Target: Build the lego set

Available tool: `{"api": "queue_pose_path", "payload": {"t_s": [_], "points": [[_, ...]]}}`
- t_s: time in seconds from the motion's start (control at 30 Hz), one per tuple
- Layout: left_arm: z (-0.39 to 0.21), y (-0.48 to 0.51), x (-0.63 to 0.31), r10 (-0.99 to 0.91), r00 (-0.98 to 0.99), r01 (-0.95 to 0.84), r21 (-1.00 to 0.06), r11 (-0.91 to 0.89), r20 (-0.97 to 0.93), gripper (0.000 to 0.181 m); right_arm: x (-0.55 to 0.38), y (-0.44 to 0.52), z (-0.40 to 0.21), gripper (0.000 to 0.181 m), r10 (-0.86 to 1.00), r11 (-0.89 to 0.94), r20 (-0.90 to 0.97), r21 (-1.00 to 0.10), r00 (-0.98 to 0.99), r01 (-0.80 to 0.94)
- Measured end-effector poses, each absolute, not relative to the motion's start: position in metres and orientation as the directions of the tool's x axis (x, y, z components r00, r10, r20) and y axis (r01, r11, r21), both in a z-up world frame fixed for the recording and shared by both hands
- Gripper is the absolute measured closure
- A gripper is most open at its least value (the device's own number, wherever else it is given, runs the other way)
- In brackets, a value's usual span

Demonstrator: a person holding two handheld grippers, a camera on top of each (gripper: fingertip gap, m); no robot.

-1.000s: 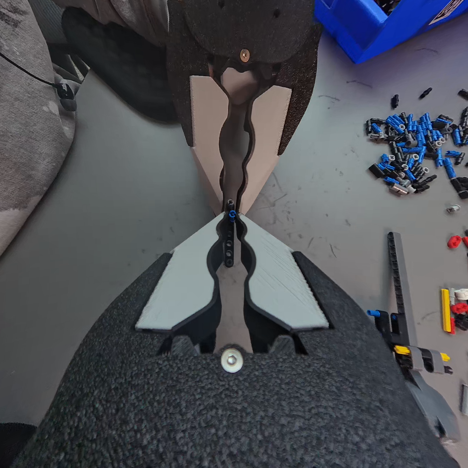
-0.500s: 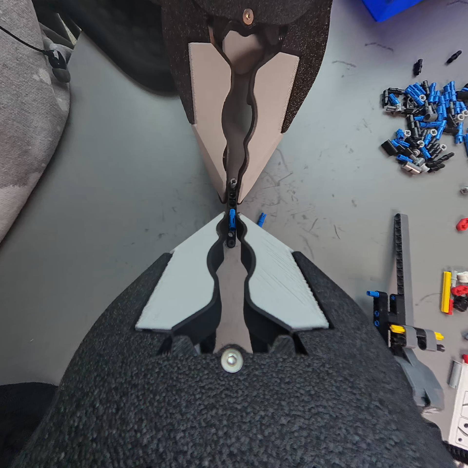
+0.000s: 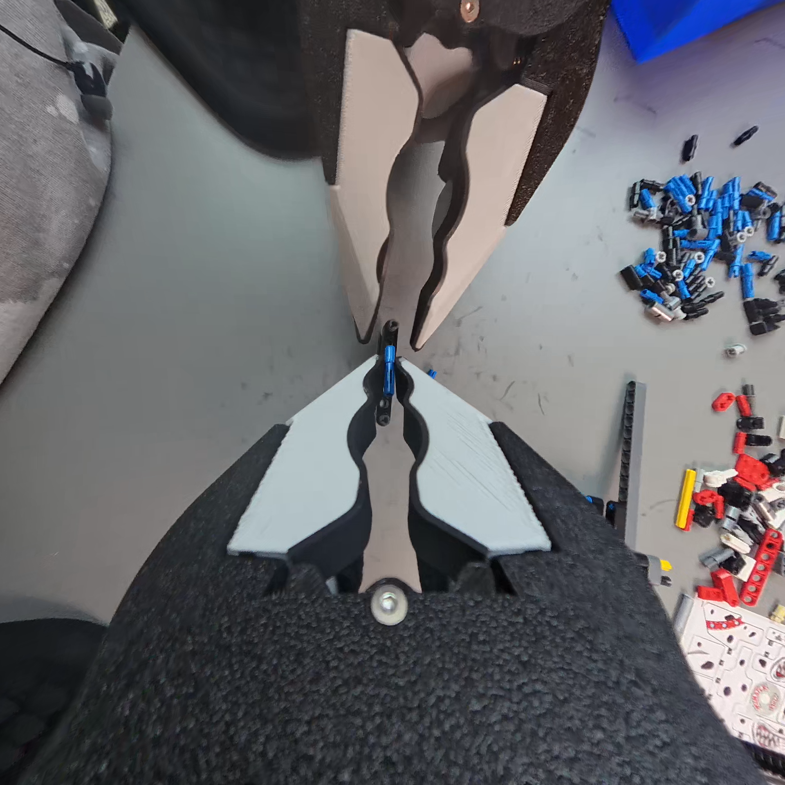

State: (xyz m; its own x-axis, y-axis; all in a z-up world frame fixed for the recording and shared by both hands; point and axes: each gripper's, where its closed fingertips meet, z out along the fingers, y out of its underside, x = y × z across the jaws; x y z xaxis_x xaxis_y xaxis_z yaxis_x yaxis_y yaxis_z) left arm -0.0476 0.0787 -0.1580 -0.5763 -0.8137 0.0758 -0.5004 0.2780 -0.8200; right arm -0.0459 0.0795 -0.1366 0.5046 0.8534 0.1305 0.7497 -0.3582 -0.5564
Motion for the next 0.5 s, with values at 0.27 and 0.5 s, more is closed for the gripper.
{"api": "queue_pose_path", "payload": {"t_s": [0.27, 0.5], "points": [[-0.127, 0.070, -0.052, -0.773, -0.629, -0.389, -0.894, 0.220, 0.083, 0.176, -0.055, 0.072, -0.121, 0.177, 0.845, -0.342, 0.126, -0.621, 0.520, 0.705], [-0.117, 0.063, -0.056, -0.740, -0.662, -0.362, -0.915, 0.180, 0.116, 0.177, -0.062, 0.067, -0.107, 0.177, 0.856, -0.269, 0.162, -0.671, 0.491, 0.691]]}}
